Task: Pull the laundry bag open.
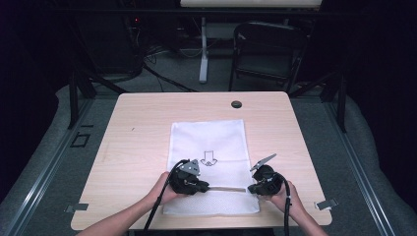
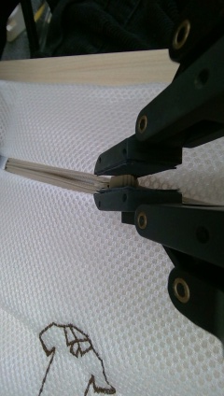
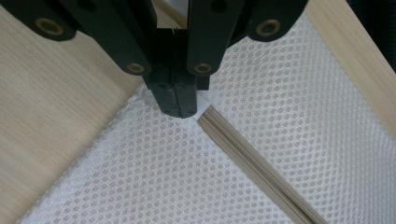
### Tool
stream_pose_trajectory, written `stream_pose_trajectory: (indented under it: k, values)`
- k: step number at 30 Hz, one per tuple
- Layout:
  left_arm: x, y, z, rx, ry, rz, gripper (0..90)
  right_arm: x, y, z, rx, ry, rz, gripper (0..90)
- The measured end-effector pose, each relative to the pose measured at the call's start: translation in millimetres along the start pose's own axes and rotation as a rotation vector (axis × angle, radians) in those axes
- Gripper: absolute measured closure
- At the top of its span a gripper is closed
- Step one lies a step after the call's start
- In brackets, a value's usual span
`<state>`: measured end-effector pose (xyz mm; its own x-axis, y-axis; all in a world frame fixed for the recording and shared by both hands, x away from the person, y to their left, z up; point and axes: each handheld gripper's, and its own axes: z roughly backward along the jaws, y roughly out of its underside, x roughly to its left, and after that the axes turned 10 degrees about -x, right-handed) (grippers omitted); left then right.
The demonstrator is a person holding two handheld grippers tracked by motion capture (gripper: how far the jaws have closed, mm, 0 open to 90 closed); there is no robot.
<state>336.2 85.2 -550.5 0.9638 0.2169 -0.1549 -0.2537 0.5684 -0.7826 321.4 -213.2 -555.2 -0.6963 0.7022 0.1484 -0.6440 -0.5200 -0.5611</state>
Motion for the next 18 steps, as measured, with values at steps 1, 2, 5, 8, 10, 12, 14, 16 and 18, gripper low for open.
stream_pose_trajectory:
  k: [1,2,5,8,10,12,14,16,18]
  values:
    - [-0.1,0.0,0.8,-0.002,0.007,0.003,81.9,-0.1,0.1,0.0,-0.001,-0.002,-0.001,90.0]
    - [-0.4,0.0,1.5,0.002,0.003,-0.001,81.9,-0.2,0.1,0.1,0.001,-0.002,-0.001,90.0]
    - [1.5,1.9,5.4,0.000,-0.002,0.009,81.9,-0.3,0.3,-0.2,-0.006,-0.006,-0.005,90.0]
    - [1.2,3.3,5.1,-0.007,0.001,0.008,81.9,-0.6,0.1,0.1,0.000,-0.007,-0.001,90.0]
    - [1.1,2.6,6.1,-0.005,0.006,0.003,81.9,-0.3,0.0,0.1,0.001,-0.003,0.000,90.0]
    - [1.3,3.0,7.5,-0.004,-0.002,0.003,81.9,-0.2,-0.1,0.1,0.001,-0.003,0.000,90.0]
    - [1.6,5.1,8.7,-0.006,-0.002,0.004,81.9,-0.2,0.0,0.0,0.000,-0.002,0.002,90.0]
    - [2.6,6.3,11.0,-0.003,0.003,0.009,81.9,-0.3,0.0,0.1,0.001,-0.004,0.000,90.0]
    - [2.5,7.7,13.0,-0.011,-0.001,0.011,81.9,-0.3,-0.1,0.1,0.001,-0.003,0.001,90.0]
